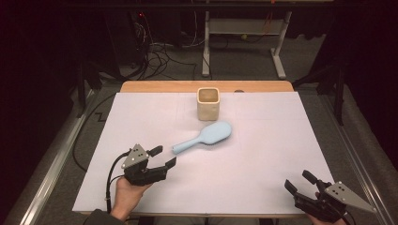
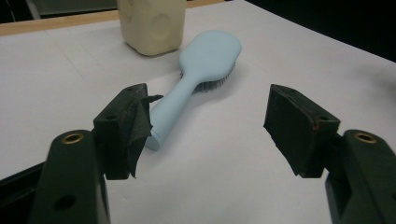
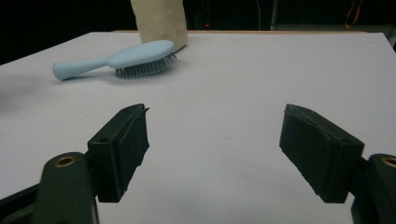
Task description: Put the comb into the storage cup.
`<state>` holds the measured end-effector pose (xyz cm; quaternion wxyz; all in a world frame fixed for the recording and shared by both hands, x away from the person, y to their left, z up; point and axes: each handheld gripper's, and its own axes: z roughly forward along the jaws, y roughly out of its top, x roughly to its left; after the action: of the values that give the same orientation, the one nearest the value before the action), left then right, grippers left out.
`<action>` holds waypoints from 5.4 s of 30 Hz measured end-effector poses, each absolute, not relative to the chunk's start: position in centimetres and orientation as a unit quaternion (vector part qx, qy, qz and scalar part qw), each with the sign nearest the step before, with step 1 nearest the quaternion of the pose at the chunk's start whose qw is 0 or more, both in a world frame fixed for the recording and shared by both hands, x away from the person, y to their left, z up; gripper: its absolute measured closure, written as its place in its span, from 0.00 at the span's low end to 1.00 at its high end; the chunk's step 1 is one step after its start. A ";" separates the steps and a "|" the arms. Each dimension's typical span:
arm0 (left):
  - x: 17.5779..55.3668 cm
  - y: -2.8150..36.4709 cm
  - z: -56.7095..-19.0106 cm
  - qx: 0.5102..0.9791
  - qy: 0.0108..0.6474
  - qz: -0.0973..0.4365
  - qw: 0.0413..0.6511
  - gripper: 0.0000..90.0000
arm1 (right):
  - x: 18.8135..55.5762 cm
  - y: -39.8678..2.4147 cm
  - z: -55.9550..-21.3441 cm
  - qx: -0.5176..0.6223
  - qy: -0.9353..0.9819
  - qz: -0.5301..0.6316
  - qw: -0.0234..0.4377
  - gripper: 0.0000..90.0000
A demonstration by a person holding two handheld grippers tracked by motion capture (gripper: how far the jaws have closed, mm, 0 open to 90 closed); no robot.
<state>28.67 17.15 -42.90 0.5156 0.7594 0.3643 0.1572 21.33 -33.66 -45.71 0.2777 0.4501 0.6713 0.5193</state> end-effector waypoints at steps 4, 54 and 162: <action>28.8 16.5 -42.9 0.764 0.359 0.151 0.514 0.36 | 21.3 -33.7 -45.7 0.450 0.671 0.520 0.277 0.27; 30.4 10.6 -42.6 0.798 0.322 0.130 0.493 0.36 | 21.2 -33.7 -45.7 0.449 0.672 0.518 0.280 0.27; 43.2 4.6 -43.4 0.907 0.386 0.058 0.157 0.45 | 21.3 -33.6 -45.8 0.444 0.678 0.515 0.278 0.27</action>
<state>43.15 4.61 -43.39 0.1568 0.9073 0.3857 0.0582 21.31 -33.64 -45.80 0.2779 0.4443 0.6784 0.5149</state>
